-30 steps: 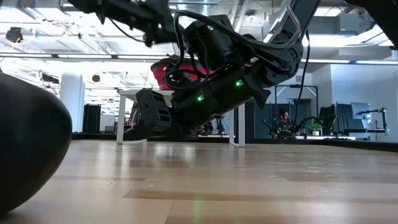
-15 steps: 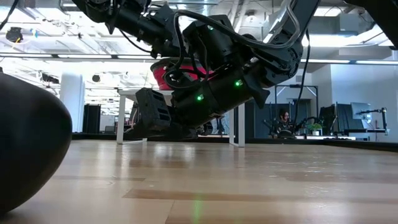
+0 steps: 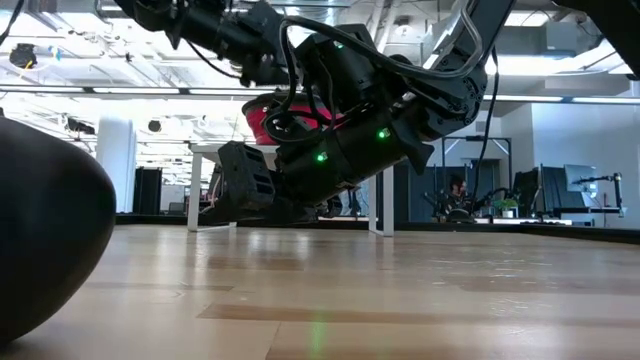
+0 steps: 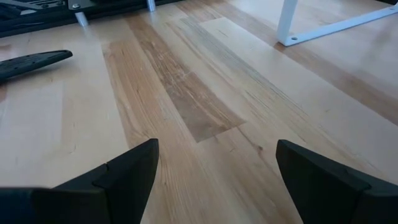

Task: Pick & Place Fruit
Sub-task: Put the plum into the red strainer bowl

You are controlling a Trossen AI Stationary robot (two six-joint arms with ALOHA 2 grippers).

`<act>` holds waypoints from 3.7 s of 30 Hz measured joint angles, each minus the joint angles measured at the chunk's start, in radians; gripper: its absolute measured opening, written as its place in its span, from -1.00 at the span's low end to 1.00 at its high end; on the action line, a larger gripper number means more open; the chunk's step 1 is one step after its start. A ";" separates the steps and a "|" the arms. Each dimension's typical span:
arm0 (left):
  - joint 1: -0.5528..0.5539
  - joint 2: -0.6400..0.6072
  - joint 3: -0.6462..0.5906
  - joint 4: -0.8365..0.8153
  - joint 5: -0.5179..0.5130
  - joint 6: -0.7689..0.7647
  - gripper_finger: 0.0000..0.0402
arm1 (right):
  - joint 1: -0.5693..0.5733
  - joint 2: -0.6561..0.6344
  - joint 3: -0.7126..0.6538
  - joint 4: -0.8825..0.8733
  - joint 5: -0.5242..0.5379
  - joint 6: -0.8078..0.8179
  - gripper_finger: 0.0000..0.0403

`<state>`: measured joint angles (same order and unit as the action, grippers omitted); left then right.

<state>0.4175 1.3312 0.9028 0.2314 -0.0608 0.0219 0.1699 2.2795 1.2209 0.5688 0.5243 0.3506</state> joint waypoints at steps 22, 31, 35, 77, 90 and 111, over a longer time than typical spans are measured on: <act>-0.384 -0.427 -0.165 -0.261 0.183 -0.002 0.42 | 0.000 -0.052 0.141 -0.088 -0.840 -0.115 0.58; -0.576 -0.448 -0.413 -0.182 0.094 -0.154 0.42 | 0.179 -0.049 0.276 -0.419 -0.934 -0.532 0.58; -0.633 -0.441 -0.537 -0.046 0.027 -0.236 0.41 | 0.228 -0.050 0.310 -0.412 -0.855 -0.545 0.58; -0.737 -0.438 -0.758 0.341 -0.070 -0.165 0.41 | 0.173 -0.074 0.316 -0.572 -0.477 -0.340 -0.03; -0.962 -0.352 -0.702 0.387 -0.168 0.348 0.42 | 0.061 -0.119 -0.012 0.037 -0.525 0.133 0.00; -0.914 -0.060 -0.592 0.401 -0.227 0.393 0.63 | 0.019 -0.119 -0.021 0.205 -0.699 0.253 0.05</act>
<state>-0.4961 1.2713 0.3103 0.6325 -0.2877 0.4145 0.1886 2.1605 1.2003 0.7740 -0.1749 0.6033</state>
